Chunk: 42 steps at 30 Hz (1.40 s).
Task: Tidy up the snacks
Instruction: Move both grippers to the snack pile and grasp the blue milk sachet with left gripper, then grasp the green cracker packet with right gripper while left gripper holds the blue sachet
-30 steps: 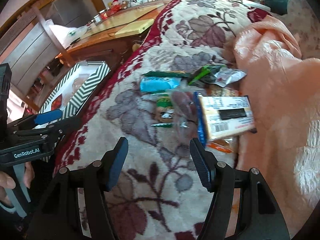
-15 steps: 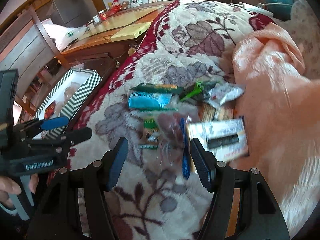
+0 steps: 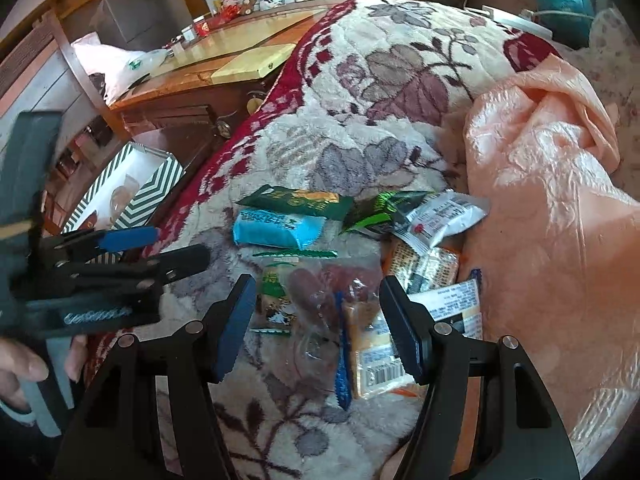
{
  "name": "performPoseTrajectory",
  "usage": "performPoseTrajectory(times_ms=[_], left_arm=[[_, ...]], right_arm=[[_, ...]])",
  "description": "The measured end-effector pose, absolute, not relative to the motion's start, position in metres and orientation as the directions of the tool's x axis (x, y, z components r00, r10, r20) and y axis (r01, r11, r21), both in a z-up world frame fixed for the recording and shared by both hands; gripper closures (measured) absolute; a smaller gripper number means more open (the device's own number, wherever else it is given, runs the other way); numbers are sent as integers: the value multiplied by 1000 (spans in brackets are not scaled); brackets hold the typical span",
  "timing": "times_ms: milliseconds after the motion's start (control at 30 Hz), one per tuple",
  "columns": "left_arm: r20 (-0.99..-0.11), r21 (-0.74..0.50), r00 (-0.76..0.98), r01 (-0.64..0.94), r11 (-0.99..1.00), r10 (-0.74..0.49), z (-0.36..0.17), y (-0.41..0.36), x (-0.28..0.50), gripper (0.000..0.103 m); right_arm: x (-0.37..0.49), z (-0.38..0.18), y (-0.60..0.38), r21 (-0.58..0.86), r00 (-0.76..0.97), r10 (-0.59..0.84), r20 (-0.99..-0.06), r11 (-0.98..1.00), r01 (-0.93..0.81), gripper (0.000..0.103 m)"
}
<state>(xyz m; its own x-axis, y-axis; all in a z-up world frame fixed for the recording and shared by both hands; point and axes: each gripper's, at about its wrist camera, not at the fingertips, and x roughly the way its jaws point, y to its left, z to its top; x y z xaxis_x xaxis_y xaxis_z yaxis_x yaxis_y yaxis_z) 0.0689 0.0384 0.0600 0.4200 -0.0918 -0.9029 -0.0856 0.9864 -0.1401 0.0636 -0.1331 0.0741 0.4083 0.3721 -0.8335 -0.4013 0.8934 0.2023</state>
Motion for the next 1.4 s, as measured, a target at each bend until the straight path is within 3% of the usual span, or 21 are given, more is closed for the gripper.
performPoseTrajectory(times_ms=[267, 467, 600, 767, 933, 1100, 1400], left_arm=[[-915, -175, 379, -65, 982, -137, 43, 9, 110, 21], [-935, -110, 344, -62, 992, -82, 25, -3, 127, 22], [-930, -177, 341, -79, 981, -140, 19, 13, 127, 39], [-919, -156, 375, -73, 985, -118, 22, 32, 110, 42], [-917, -172, 380, -90, 981, -126, 25, 56, 88, 43], [-913, -180, 384, -84, 980, -135, 31, 69, 58, 43], [-901, -215, 404, -91, 972, -161, 45, 87, 20, 43]], right_arm=[[68, 71, -153, 233, 417, 384, -824, 900, -369, 39], [71, 63, -165, 259, 410, 390, -825, 904, -340, 39], [72, 60, -167, 266, 403, 393, -827, 903, -336, 39], [71, 60, -162, 265, 399, 401, -825, 897, -354, 39], [75, 70, -146, 256, 397, 430, -811, 870, -421, 39], [96, 72, -100, 111, 358, 396, -846, 787, -607, 39], [141, 37, -38, -19, 232, 294, -927, 582, -813, 35]])
